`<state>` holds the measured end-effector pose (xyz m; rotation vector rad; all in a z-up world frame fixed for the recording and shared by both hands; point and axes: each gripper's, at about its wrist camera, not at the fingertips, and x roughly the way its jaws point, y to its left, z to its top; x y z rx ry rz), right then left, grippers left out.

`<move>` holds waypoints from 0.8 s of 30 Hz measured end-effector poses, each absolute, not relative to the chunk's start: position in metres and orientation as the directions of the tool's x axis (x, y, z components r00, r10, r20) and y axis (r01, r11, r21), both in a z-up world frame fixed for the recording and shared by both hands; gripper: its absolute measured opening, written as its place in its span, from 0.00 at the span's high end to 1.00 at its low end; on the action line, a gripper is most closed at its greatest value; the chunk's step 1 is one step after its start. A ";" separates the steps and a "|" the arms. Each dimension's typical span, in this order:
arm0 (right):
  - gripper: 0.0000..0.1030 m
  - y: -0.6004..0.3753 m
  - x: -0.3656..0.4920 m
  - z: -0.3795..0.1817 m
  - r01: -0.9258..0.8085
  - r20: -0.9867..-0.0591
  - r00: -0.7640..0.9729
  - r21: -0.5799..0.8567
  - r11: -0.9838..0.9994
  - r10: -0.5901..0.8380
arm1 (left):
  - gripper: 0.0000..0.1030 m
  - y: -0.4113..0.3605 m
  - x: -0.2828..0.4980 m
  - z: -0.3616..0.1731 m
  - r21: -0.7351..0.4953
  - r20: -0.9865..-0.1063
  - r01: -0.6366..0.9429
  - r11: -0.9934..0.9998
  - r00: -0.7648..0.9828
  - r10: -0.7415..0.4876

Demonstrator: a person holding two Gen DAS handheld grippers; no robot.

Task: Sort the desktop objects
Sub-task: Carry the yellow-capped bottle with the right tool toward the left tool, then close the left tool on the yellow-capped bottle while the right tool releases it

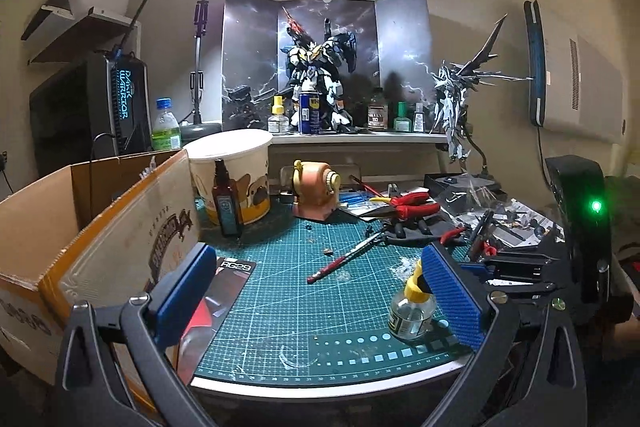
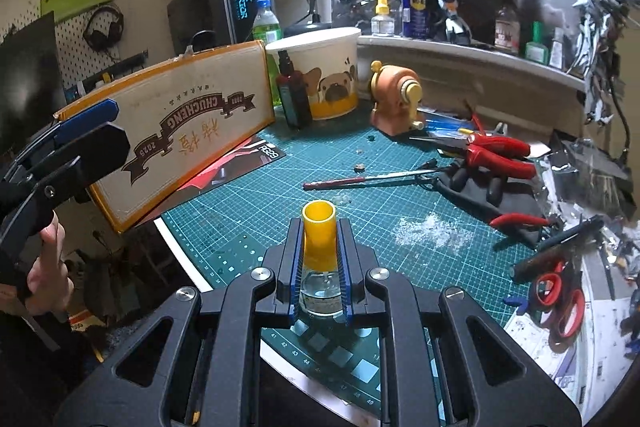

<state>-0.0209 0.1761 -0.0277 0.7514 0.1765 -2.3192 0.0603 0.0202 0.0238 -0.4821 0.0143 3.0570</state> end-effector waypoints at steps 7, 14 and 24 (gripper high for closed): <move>0.85 0.179 -0.013 -0.025 0.643 -0.540 -0.622 0.061 -0.763 -0.567 | 0.00 0.022 0.056 0.019 -0.006 -0.329 -0.052 -0.999 -0.943 0.051; 0.65 0.191 -0.008 -0.013 0.633 -0.506 -0.643 0.071 -0.771 -0.575 | 0.00 0.026 0.055 0.014 -0.023 -0.339 -0.067 -0.997 -0.938 0.071; 0.65 0.265 0.026 -0.001 0.482 -0.455 -0.757 0.094 -0.871 -0.468 | 0.00 0.092 0.053 -0.028 0.001 -0.301 -0.119 -0.993 -0.947 0.114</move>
